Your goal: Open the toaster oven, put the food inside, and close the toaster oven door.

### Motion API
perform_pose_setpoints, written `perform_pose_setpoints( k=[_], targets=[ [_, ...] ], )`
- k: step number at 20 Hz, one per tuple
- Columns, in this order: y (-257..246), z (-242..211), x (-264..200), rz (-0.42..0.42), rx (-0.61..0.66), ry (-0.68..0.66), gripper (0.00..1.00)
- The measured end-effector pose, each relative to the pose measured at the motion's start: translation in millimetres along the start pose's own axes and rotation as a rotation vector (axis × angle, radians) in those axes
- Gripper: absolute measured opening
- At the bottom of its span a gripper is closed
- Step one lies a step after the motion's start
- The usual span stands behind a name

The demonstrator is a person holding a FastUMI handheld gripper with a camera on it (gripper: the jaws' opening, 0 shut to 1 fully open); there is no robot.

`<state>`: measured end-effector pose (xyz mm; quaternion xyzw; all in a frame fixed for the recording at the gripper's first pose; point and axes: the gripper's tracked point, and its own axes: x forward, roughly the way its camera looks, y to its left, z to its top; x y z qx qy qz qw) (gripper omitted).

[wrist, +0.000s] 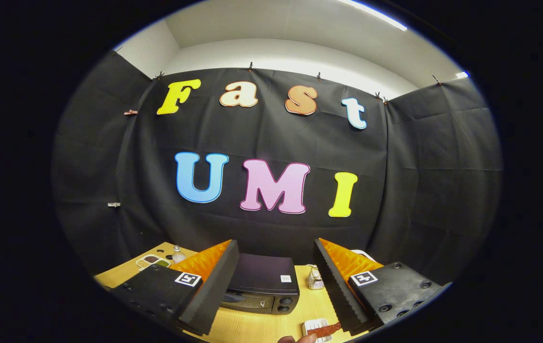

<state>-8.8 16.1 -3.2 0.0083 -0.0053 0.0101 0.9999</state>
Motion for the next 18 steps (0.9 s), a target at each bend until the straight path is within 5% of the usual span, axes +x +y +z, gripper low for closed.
perform_pose_setpoints(
  k=[9,18],
  targets=[
    [41.8,-20.2,20.4,0.035,0.031,0.013,0.97],
    [104.4,-109.6,65.6,0.047,0.112,0.132,0.97]
  ],
)
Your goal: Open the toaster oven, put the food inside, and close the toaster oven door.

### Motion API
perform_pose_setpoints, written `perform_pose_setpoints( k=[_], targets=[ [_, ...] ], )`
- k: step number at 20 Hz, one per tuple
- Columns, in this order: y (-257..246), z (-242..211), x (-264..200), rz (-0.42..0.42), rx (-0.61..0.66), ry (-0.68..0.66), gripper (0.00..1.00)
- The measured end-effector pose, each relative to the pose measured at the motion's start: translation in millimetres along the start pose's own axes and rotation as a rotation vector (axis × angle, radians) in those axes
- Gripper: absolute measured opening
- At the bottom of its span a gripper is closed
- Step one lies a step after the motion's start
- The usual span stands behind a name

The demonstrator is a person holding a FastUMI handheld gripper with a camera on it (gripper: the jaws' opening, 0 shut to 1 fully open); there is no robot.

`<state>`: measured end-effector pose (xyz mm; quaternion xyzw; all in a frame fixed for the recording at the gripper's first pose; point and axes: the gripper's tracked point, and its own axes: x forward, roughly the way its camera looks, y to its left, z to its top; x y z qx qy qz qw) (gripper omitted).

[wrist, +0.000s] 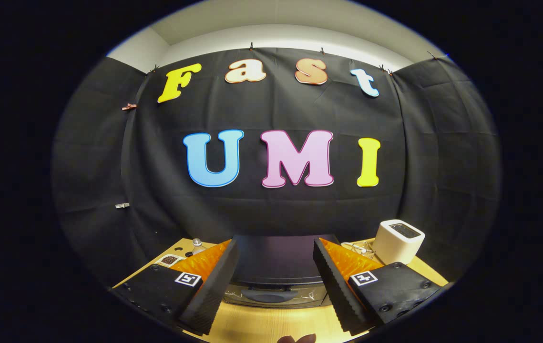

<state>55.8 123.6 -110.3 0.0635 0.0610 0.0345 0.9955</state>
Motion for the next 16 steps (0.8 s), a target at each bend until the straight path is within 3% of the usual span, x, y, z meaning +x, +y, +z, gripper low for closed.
perform_pose_setpoints(
  k=[10,16],
  targets=[
    [3.9,-107.0,48.2,-0.017,-0.018,0.223,0.98],
    [5.6,-141.3,56.3,-0.027,-0.009,0.320,0.98]
  ],
)
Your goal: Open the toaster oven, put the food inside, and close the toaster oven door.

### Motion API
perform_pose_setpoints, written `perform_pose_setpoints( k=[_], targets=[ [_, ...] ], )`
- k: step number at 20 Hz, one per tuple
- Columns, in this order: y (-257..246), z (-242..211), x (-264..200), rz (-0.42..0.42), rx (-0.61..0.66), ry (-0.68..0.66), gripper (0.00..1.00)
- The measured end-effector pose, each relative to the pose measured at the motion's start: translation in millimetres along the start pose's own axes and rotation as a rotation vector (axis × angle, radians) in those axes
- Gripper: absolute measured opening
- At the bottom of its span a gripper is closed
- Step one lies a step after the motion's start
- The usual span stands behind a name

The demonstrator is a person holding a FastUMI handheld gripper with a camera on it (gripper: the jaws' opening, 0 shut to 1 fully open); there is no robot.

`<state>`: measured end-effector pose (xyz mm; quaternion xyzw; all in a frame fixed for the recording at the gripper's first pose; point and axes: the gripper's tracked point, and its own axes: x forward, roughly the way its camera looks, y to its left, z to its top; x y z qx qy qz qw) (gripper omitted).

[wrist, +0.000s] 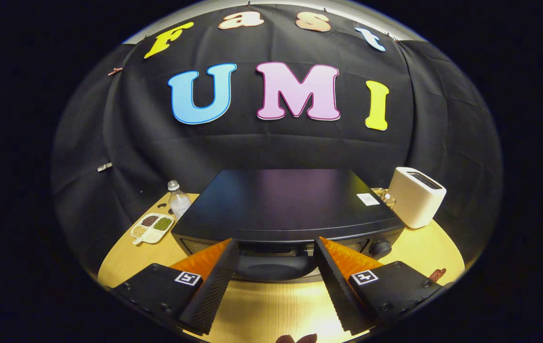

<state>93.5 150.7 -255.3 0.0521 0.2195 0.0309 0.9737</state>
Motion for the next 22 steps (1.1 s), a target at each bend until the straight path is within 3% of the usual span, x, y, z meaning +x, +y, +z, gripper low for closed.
perform_pose_setpoints(
  k=[8,22],
  targets=[
    [0.6,-6.5,7.1,-0.023,0.008,0.009,0.99],
    [1.6,-64.6,-54.1,-0.027,0.021,0.063,0.98]
  ],
)
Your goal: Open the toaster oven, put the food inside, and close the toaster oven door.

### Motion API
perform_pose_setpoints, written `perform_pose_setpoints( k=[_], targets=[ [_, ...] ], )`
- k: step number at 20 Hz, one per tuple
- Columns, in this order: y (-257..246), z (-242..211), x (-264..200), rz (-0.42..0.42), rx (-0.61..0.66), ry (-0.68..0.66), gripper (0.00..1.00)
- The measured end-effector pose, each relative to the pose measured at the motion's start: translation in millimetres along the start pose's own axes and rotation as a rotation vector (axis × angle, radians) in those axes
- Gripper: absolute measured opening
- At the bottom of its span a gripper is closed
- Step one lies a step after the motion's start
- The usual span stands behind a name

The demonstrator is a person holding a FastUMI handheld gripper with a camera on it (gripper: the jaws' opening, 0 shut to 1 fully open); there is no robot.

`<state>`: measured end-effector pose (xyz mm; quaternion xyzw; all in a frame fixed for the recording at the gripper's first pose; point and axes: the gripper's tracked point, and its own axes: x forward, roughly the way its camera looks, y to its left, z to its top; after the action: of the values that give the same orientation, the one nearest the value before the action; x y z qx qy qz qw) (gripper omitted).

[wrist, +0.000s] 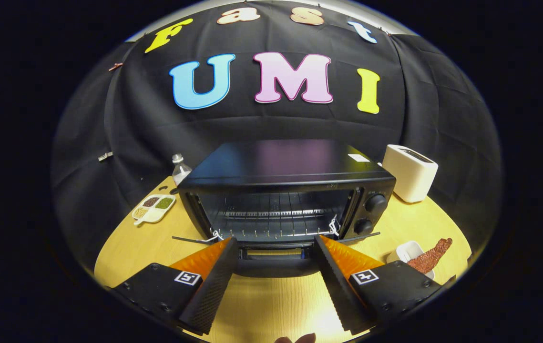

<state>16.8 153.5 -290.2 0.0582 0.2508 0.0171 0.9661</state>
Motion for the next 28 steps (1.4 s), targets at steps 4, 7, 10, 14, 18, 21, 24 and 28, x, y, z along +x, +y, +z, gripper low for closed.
perform_pose_setpoints(
  k=[4,7,10,14,18,21,24,28],
  targets=[
    [-0.5,-18.1,-7.3,-0.001,0.007,0.035,0.98],
    [-0.8,-38.3,-14.4,-0.005,0.000,0.078,0.98],
    [-2.8,-72.6,-16.7,-0.003,0.004,0.173,0.98],
    [-11.8,-106.5,-19.2,-0.006,0.029,0.268,0.98],
    [-17.0,-100.7,-29.9,0.017,0.002,0.257,0.99],
    [-23.7,-83.5,-40.6,0.051,-0.030,0.227,0.98],
    [-28.6,-61.7,-55.8,0.117,-0.030,0.207,0.99],
    [-51.6,-26.8,-78.6,0.198,-0.024,0.185,0.98]
  ],
)
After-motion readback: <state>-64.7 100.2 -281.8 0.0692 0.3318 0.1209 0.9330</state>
